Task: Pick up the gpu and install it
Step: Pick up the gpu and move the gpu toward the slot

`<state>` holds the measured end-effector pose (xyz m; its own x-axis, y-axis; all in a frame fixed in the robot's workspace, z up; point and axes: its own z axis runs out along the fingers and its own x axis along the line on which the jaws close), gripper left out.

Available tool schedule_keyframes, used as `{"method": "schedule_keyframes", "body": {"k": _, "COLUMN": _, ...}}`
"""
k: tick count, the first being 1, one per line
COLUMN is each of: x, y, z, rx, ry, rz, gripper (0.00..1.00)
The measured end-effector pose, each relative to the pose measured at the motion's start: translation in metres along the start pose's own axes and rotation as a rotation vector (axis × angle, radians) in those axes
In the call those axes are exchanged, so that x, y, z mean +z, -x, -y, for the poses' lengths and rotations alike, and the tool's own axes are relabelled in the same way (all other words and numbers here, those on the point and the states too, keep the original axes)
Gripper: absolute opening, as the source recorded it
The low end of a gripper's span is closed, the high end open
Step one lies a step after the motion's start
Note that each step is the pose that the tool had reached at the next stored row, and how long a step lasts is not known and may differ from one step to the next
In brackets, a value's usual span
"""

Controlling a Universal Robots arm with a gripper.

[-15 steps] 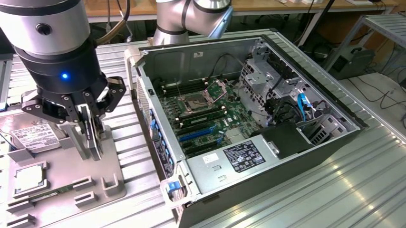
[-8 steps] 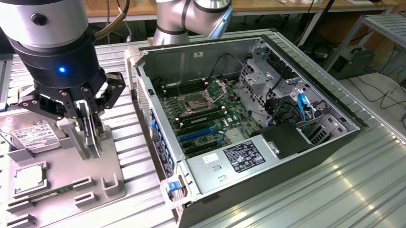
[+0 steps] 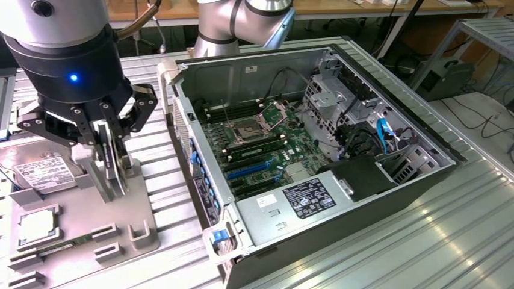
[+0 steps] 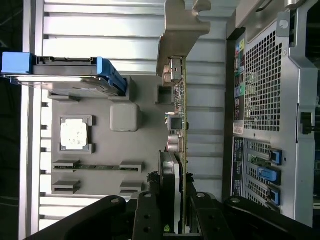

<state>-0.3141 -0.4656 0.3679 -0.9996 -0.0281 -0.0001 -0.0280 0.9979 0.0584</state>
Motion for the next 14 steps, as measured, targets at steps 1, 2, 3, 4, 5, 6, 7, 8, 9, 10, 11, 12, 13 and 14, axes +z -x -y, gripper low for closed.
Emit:
{"method": "schedule_keyframes", "body": {"k": 1, "x": -0.0012, "y": 0.0, "z": -0.0001, "rx": 0.0, "ry": 0.0001, "rz": 0.0001, "gripper": 0.28}}
{"method": "schedule_keyframes", "body": {"k": 2, "x": -0.0028, "y": 0.0, "z": -0.0002, "rx": 0.0, "ry": 0.0, "rz": 0.0, "gripper": 0.28}}
{"method": "schedule_keyframes", "body": {"k": 3, "x": -0.0039, "y": 0.0, "z": -0.0002, "rx": 0.0, "ry": 0.0001, "rz": 0.0001, "gripper": 0.28}}
{"method": "schedule_keyframes", "body": {"k": 4, "x": -0.0052, "y": 0.0, "z": -0.0003, "rx": 0.0, "ry": 0.0, "rz": 0.0001, "gripper": 0.28}}
{"method": "schedule_keyframes", "body": {"k": 5, "x": -0.0066, "y": 0.0, "z": -0.0004, "rx": 0.0, "ry": 0.0001, "rz": 0.0, "gripper": 0.28}}
{"method": "schedule_keyframes", "body": {"k": 6, "x": -0.008, "y": 0.0, "z": -0.0005, "rx": 0.0, "ry": 0.0001, "rz": 0.0001, "gripper": 0.28}}
{"method": "schedule_keyframes", "body": {"k": 7, "x": -0.0097, "y": 0.0, "z": -0.0006, "rx": 0.0, "ry": 0.0, "rz": 0.0, "gripper": 0.28}}
{"method": "schedule_keyframes", "body": {"k": 8, "x": -0.0112, "y": 0.0, "z": -0.0006, "rx": 0.0, "ry": 0.0001, "rz": 0.0001, "gripper": 0.28}}
{"method": "schedule_keyframes", "body": {"k": 9, "x": -0.0129, "y": 0.0, "z": -0.0008, "rx": 0.0, "ry": 0.0, "rz": 0.0, "gripper": 0.28}}
{"method": "schedule_keyframes", "body": {"k": 10, "x": -0.0141, "y": 0.0, "z": -0.0008, "rx": 0.0, "ry": 0.0, "rz": 0.0, "gripper": 0.28}}
{"method": "schedule_keyframes", "body": {"k": 11, "x": -0.0157, "y": 0.0, "z": -0.0009, "rx": 0.0, "ry": 0.0, "rz": 0.0, "gripper": 0.28}}
{"method": "schedule_keyframes", "body": {"k": 12, "x": -0.017, "y": 0.0, "z": -0.001, "rx": 0.0, "ry": 0.0001, "rz": 0.0001, "gripper": 0.28}}
{"method": "schedule_keyframes", "body": {"k": 13, "x": -0.0184, "y": 0.0, "z": -0.0011, "rx": 0.0, "ry": 0.0001, "rz": 0.0001, "gripper": 0.28}}
{"method": "schedule_keyframes", "body": {"k": 14, "x": -0.0198, "y": 0.0, "z": -0.0012, "rx": 0.0, "ry": 0.0001, "rz": 0.0001, "gripper": 0.28}}
